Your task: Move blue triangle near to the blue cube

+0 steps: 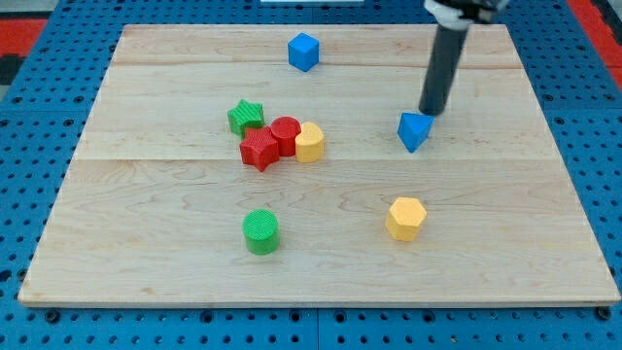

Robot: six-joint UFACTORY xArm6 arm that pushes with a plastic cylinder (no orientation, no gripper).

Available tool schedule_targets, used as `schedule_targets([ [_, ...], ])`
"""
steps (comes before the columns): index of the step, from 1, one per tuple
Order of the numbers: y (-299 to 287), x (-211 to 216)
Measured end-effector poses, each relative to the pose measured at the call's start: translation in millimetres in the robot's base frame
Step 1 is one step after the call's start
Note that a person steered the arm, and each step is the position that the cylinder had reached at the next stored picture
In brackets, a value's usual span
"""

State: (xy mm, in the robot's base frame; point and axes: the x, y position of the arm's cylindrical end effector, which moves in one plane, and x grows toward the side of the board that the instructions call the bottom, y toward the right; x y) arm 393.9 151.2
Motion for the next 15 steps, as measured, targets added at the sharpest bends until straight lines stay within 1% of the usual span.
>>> schedule_targets([
  [1, -20, 46],
  [2, -60, 30],
  [3, -33, 73],
  [4, -63, 80],
  [5, -94, 33],
  [6, -116, 3],
  [7, -125, -26],
  [8, -120, -36],
  [9, -113, -31],
  [10, -108, -36],
  [11, -117, -67],
  [12, -117, -88],
  [15, -132, -114],
])
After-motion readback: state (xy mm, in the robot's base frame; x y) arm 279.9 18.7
